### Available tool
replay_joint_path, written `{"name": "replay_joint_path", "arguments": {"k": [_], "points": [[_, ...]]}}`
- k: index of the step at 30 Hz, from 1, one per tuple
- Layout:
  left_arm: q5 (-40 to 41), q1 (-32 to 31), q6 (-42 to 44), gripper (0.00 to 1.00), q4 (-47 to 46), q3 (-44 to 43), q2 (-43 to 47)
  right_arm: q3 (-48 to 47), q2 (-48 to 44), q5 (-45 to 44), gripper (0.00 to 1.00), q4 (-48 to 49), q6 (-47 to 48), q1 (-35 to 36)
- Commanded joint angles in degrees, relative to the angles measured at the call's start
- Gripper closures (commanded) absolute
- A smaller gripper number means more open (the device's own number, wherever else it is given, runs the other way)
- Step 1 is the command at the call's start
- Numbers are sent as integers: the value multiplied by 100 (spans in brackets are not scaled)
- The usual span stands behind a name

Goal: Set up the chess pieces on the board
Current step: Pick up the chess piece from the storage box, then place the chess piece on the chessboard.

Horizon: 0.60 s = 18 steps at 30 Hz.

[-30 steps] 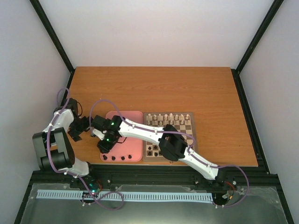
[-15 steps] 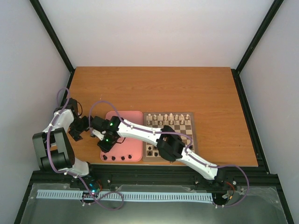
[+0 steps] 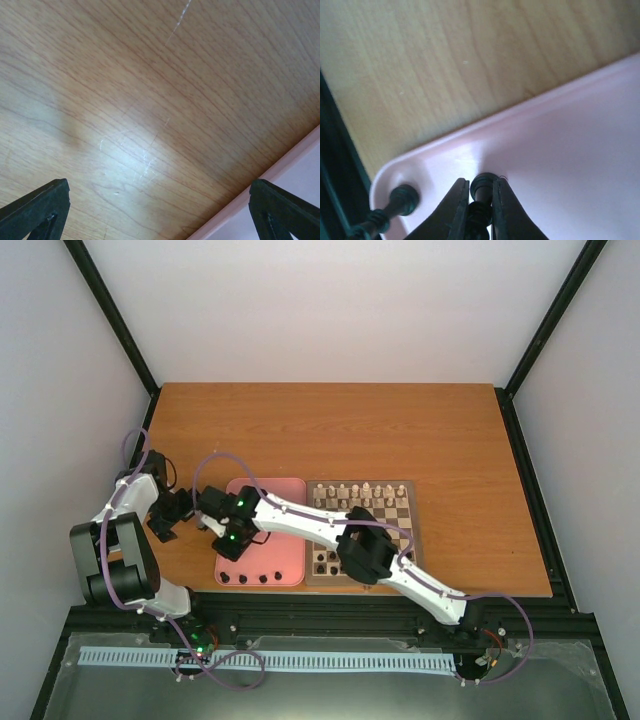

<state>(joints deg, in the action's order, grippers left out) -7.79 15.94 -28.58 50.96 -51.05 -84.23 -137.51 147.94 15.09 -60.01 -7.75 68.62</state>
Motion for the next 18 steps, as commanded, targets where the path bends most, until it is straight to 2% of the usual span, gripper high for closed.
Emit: {"name": "replay_joint_path", "arguments": {"k": [1,4,8,13,18], "points": [[-51,-30,45,0,-43,-180,-27,350,-730,-599,96,145,-17,-227],[-83,-30,45,0,-12,-212,23,971,-1510,-764,97,391,-295,-513],[-106,-28,45,0,-6,-192,110,2300,-2605,-1128,97,634,-589,-823],[-140,-30,54,0,-7,-134,145,3952,-3847,-1524,97,561,-841,-932],[-166,-30,47,0,-6,-164,163,5908,-5255,-1555,96,656,-1551,-934]]}}
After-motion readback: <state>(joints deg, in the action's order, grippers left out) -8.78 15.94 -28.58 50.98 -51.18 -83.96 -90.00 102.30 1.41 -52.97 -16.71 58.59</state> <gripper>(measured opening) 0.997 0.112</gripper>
